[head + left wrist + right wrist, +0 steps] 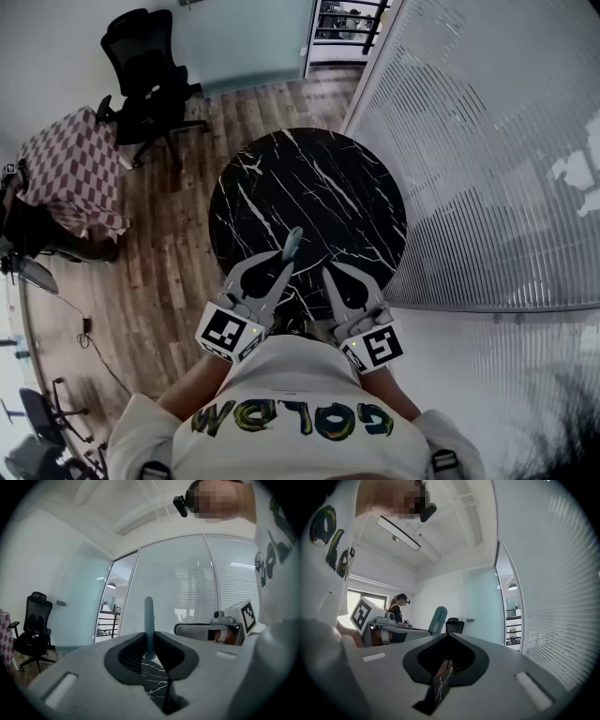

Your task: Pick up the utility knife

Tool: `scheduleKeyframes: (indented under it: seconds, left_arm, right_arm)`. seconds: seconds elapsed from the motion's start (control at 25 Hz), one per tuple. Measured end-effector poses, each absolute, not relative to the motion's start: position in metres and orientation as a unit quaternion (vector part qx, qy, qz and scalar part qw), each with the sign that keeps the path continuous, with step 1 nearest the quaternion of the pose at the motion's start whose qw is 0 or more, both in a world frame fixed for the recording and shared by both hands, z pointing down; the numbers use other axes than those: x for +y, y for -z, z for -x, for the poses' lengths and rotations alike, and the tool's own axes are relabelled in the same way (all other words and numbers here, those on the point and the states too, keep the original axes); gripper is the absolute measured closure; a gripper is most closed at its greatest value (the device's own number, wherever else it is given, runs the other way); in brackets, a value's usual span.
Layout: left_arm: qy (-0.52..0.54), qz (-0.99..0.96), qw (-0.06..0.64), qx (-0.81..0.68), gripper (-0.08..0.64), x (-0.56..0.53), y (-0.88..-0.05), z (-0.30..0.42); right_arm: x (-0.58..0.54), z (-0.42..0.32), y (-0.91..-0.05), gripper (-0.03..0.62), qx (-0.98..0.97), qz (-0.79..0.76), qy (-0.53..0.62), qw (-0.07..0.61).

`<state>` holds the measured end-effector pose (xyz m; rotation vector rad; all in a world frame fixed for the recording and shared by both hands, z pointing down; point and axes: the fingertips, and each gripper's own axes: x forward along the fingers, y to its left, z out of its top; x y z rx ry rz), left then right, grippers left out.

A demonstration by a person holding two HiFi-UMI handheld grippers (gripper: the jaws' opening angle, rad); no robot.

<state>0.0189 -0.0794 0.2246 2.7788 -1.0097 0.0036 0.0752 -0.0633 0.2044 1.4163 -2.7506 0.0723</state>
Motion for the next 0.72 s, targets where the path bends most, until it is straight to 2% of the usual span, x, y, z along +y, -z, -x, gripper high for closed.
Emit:
scheduleKeyframes:
  seconds: [0.72]
  left_arm:
    - [-0.002,-0.937,0.104,-0.333,0.494,-0.0751,-0.2266,-0.0178]
  right_arm:
    - [-0.0641,-0.0741,-0.2033,0.591,-0.887,-0.460,-0.022,0.021]
